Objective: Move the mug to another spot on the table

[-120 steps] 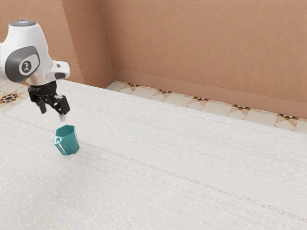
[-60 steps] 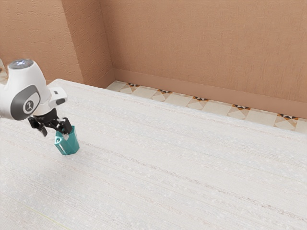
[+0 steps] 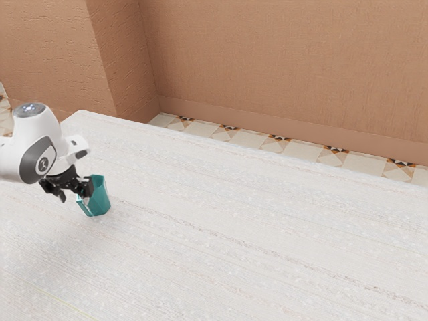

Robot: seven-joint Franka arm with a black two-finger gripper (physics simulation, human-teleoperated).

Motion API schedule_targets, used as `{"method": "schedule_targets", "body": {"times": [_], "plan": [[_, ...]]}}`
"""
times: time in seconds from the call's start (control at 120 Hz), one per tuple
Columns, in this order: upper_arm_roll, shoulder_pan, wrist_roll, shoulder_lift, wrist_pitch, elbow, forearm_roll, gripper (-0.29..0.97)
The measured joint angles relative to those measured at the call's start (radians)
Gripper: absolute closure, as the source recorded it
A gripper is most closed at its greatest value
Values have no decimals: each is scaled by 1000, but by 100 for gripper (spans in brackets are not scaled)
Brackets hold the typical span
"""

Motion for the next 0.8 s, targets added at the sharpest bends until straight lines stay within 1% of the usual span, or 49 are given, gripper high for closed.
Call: {"method": "schedule_targets", "body": {"times": [0.092,0.283,0.483,0.633,0.8], "plan": [[0,3,3,19,40,-1,-1,27],[0,-30,7,52,102,-1,-8,30],[0,-7,11,68,129,-1,-12,32],[0,0,12,95,143,1,-16,38],[0,5,13,119,164,3,-17,41]]}}
